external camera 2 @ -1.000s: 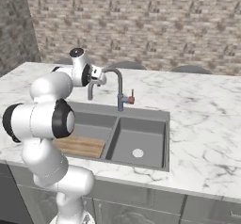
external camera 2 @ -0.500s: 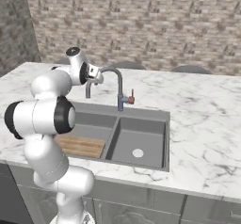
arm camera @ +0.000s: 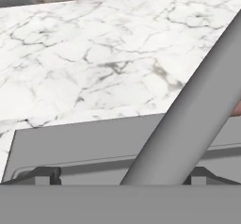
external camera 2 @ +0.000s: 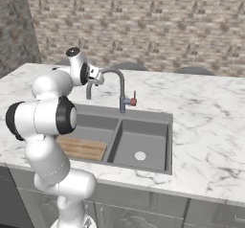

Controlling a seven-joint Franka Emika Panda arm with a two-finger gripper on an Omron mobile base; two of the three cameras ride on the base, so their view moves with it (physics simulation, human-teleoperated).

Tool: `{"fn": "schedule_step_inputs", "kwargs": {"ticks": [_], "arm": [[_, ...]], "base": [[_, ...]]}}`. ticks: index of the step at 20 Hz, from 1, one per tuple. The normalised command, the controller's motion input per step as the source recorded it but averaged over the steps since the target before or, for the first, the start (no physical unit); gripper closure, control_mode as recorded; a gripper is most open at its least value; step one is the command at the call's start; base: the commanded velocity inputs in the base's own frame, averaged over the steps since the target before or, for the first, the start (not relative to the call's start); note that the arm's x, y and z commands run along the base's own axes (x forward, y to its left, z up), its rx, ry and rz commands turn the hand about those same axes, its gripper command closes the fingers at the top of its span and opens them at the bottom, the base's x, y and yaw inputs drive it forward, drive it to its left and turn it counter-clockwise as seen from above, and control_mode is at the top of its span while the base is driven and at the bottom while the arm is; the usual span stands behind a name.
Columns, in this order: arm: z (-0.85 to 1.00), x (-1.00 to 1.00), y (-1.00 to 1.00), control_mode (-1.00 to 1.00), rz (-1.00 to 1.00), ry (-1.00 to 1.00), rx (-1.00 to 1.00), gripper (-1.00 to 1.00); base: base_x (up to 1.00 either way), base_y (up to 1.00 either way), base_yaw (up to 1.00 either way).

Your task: Turn on the sink faucet with hot water and rinse the cutting board for ten seconds, then turn off the faucet. Push the cutting board to reach the water if necessary.

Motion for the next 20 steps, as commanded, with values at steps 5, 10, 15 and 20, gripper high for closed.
{"fn": "schedule_step_inputs", "kwargs": {"ticks": [5, 10, 15, 20], "arm": [[0.0, -0.02, 0.0, -1.0, 0.0, 0.0, 0.0, -1.0], [0.14, -0.06, 0.0, -1.0, 0.0, 0.0, 0.0, -1.0], [0.29, -0.15, -0.03, -1.0, 0.0, 0.0, 0.04, -1.0], [0.27, -0.18, -0.07, -1.0, 0.0, 0.0, 0.03, -1.0]], "base": [[0.0, 0.0, 0.0], [0.0, 0.0, 0.0], [0.0, 0.0, 0.0], [0.0, 0.0, 0.0]]}}
